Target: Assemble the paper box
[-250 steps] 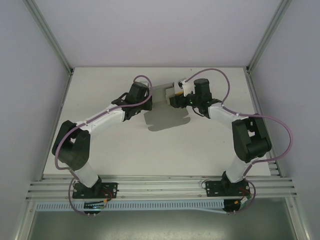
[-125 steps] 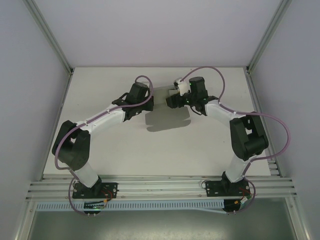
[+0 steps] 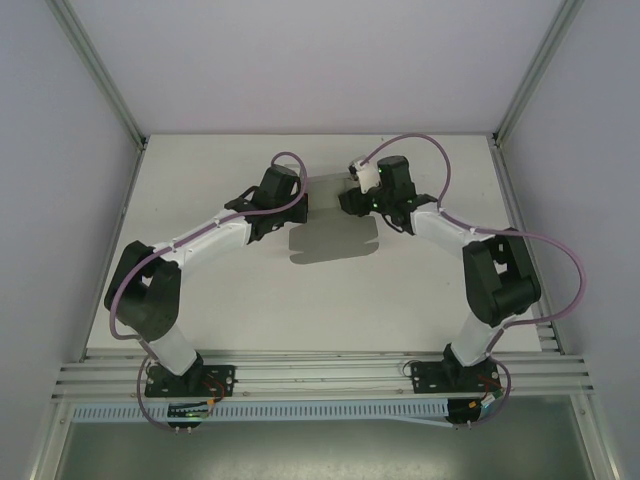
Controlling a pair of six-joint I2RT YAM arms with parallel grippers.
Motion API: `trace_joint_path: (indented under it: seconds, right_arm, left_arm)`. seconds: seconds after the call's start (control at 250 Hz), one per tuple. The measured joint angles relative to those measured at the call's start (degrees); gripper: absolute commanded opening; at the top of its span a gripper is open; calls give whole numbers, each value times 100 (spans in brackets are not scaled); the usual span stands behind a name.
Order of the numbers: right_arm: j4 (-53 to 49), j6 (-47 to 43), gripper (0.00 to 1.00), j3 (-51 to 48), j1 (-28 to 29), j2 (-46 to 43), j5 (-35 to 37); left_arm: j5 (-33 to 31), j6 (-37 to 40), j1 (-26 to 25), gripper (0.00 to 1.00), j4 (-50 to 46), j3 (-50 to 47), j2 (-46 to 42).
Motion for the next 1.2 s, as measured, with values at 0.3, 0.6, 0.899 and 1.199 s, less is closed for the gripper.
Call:
trace_joint_path:
  seconds: [0.3,0.6,0.899,1.199]
  right_arm:
    - [-798,269,38,57,501,-479,1731]
    - [-1318,282,46,96,470,-632,2824]
    - [-1681,264,28,98,284,-621,3456]
    - [-1716,286,61,61,232,-754,3145]
  left_arm:
    - [-173,-170,-98,0,28,11,0]
    - [-282,-181,-221,0,-24,131,-2]
    - [-428,-144,-155,0,-168,131,-11]
    - [-470,-120,-118,0,-216,131,-13]
